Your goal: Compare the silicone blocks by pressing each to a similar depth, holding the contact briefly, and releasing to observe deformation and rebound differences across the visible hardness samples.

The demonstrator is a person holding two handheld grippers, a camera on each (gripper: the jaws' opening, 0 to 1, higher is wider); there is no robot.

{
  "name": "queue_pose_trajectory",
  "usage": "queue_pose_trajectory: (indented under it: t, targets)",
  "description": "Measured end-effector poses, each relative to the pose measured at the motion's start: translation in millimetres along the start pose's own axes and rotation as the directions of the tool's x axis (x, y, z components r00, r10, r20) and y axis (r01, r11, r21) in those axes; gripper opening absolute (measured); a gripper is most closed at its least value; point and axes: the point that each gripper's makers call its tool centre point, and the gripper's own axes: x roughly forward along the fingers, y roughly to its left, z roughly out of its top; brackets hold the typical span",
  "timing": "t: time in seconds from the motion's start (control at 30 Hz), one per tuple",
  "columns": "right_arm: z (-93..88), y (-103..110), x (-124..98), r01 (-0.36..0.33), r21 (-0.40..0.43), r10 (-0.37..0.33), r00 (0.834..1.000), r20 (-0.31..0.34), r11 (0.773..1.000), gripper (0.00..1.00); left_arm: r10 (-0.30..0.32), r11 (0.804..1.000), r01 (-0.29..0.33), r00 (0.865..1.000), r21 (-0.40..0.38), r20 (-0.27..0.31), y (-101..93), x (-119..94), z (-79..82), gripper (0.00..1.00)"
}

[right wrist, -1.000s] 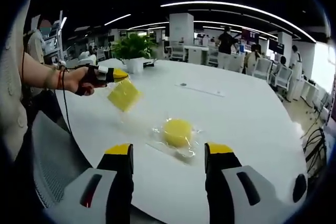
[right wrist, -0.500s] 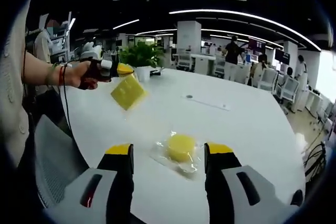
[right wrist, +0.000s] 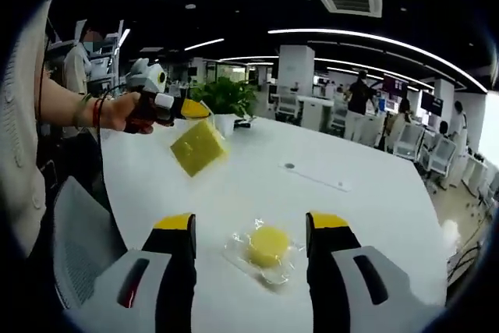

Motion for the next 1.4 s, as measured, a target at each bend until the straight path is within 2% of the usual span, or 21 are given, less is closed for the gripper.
queue_pose_trajectory:
  t: [0.4, 0.6, 0.97, 1.2, 1.4]
  targets:
    - [35.0, -9.2, 25.7, -0.09, -0.106, 0.093, 0.996, 0.016, 0.99, 0.56, -0.034, 0.999, 0.035, 0.999, 0.037, -0.021, -10.6, 7.1, 8.0, 0.0]
    - [47.9, -13.3, 41.3, -0.123, -0.117, 0.128, 0.991, 0.032, 0.986, 0.56, -0.055, 0.997, 0.057, 0.998, 0.056, -0.039, -14.8, 12.9, 10.8, 0.0]
    - [67.5, -9.0, 69.5, -0.206, -0.184, 0.213, 0.977, 0.018, 0.961, 0.56, -0.084, 0.993, 0.088, 0.995, 0.075, -0.054, -23.1, 20.7, 15.1, 0.0]
    - [75.7, 6.3, 89.5, -0.31, -0.223, 0.312, 0.95, -0.026, 0.924, 0.57, -0.097, 0.99, 0.103, 0.993, 0.092, -0.064, -28.2, 24.5, 17.5, 0.0]
    - [72.8, 16.8, 105.7, -0.38, -0.239, 0.371, 0.925, -0.082, 0.894, 0.56, -0.11, 0.987, 0.118, 0.991, 0.107, -0.081, -33.0, 26.9, 16.2, 0.0]
